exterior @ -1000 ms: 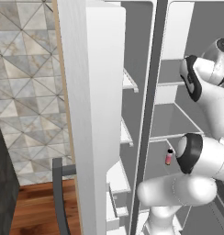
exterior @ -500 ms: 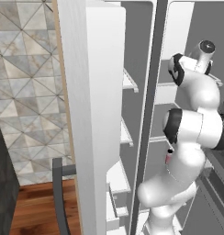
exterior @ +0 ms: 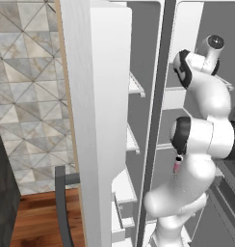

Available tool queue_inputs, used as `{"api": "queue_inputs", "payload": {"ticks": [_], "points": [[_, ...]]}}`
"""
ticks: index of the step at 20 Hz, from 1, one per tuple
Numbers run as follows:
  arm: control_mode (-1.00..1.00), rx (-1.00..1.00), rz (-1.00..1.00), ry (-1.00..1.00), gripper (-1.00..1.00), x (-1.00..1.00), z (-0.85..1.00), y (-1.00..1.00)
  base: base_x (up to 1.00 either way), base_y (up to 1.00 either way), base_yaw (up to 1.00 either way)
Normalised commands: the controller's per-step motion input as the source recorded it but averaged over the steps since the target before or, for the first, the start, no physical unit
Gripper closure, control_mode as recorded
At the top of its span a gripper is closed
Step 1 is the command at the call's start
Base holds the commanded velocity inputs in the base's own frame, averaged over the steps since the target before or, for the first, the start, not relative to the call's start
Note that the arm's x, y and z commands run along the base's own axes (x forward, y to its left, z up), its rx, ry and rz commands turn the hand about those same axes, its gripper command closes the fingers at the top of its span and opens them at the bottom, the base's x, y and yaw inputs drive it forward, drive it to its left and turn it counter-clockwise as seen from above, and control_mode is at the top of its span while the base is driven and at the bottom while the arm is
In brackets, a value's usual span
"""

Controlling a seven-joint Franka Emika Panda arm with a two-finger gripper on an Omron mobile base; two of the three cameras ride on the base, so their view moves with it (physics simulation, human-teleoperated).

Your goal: Pick up the frozen chicken drumstick from the freezer, place it on any shelf in the fridge, and close the fridge and freezer doors when done.

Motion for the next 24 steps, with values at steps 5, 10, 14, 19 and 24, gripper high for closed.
{"api": "queue_inputs", "payload": {"ticks": [5, 10, 14, 19, 24], "points": [[-1.00, 0.00, 0.00, -0.23, -1.00, -1.00, 0.25, 0.87, 0.00, 0.00, 0.00], [-1.00, 0.00, 0.00, -0.23, -1.00, -1.00, 0.34, 0.60, 0.00, 0.00, 0.00], [-1.00, 0.00, -0.02, -0.16, -1.00, -1.00, 0.52, 0.20, 0.00, 0.00, 0.00], [-1.00, 0.06, -0.12, -0.02, -1.00, -1.00, 0.72, -0.01, 0.00, 0.00, 0.00], [-1.00, 0.09, -0.10, 0.02, -1.00, -1.00, 0.41, 0.00, 0.00, 0.00, 0.00]]}}
